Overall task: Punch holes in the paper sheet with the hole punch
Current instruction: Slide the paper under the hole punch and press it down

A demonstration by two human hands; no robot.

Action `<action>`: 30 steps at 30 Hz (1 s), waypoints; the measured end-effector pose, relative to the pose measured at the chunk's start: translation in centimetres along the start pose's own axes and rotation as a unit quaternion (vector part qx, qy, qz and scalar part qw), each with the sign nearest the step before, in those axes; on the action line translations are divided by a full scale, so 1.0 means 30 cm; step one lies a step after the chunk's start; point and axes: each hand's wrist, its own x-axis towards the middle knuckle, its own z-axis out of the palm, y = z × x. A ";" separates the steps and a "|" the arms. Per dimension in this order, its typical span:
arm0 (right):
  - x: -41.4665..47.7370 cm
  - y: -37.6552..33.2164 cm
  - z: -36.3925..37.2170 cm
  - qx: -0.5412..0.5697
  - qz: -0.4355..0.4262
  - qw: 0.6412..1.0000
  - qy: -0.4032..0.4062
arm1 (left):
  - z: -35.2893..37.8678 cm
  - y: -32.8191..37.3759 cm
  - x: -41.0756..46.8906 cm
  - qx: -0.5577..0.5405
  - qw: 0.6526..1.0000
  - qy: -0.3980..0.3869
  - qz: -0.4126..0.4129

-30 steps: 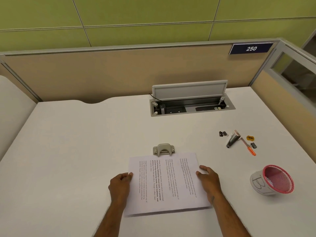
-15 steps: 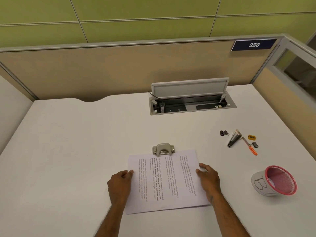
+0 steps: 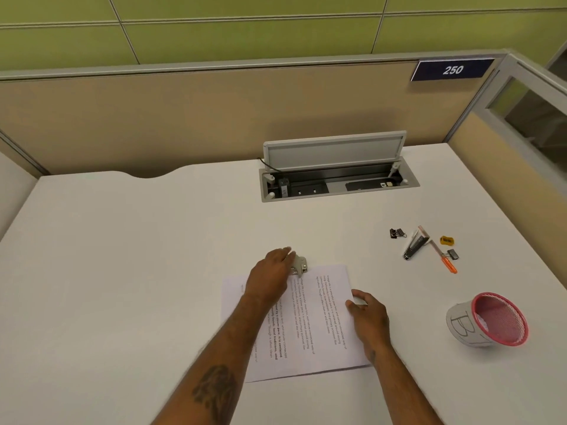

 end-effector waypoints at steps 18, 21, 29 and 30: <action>0.021 -0.010 0.005 0.006 0.008 1.000 0.008 | 0.029 -0.007 0.014 -0.023 0.999 -0.009 -0.023; 0.023 -0.010 0.006 0.005 0.008 1.000 0.006 | 0.040 -0.012 0.015 -0.028 0.999 -0.008 -0.022; 0.013 -0.013 0.008 -0.010 0.001 1.000 0.014 | 0.051 -0.015 -0.033 -0.038 0.998 0.035 -0.020; 0.011 -0.013 0.010 -0.012 -0.001 1.000 0.014 | 0.056 -0.020 -0.064 -0.049 0.997 0.041 -0.038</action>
